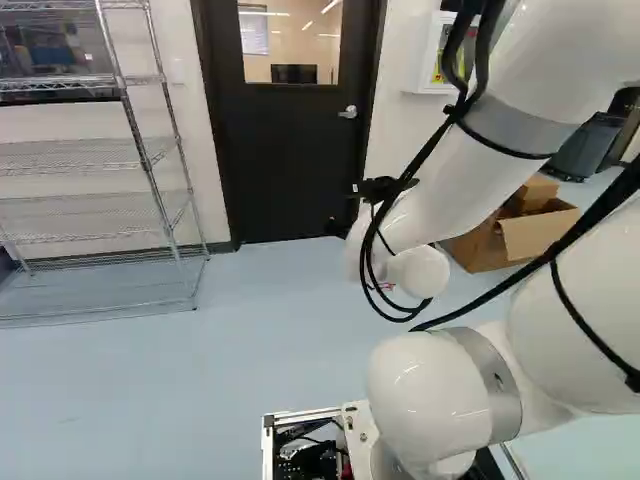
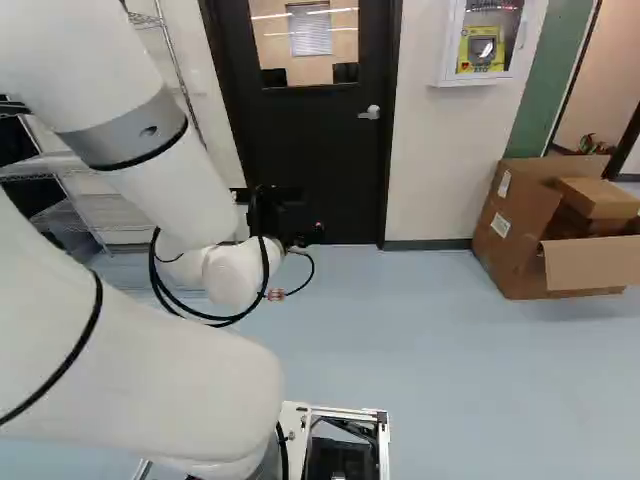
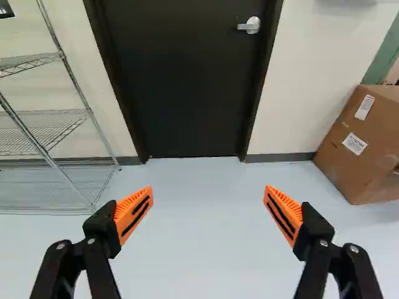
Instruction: Open the door and move inside
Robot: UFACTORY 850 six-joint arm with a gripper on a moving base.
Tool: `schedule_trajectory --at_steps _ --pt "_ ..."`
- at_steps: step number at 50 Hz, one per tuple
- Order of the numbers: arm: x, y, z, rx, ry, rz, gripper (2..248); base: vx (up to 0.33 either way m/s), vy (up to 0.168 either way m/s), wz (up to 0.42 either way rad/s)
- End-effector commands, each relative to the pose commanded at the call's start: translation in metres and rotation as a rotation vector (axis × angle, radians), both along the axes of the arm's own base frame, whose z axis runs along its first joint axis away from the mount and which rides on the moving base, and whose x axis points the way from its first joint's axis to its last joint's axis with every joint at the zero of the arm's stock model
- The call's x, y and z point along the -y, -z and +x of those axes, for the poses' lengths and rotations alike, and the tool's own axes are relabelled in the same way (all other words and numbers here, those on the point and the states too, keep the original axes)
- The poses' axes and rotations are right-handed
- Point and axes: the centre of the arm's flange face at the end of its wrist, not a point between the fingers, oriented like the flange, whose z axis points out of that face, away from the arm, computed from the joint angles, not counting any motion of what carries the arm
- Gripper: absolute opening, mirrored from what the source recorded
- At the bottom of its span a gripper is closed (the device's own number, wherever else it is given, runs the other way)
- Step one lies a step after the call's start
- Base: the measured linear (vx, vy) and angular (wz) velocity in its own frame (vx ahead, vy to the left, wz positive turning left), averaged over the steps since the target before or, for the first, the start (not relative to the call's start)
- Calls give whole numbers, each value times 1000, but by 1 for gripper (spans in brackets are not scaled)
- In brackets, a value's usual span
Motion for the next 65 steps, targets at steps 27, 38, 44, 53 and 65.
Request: schedule_trajectory --at_steps 27,38,44,53,65 --pt "0 0 0 0 0 0 247 202 1 -17" --pt "0 0 0 0 0 0 247 204 -6 -11" --pt "0 0 0 0 0 0 247 203 -26 -18" --pt "0 0 0 0 0 0 247 207 -26 -15" --pt "0 0 0 0 0 0 247 209 -23 -12"
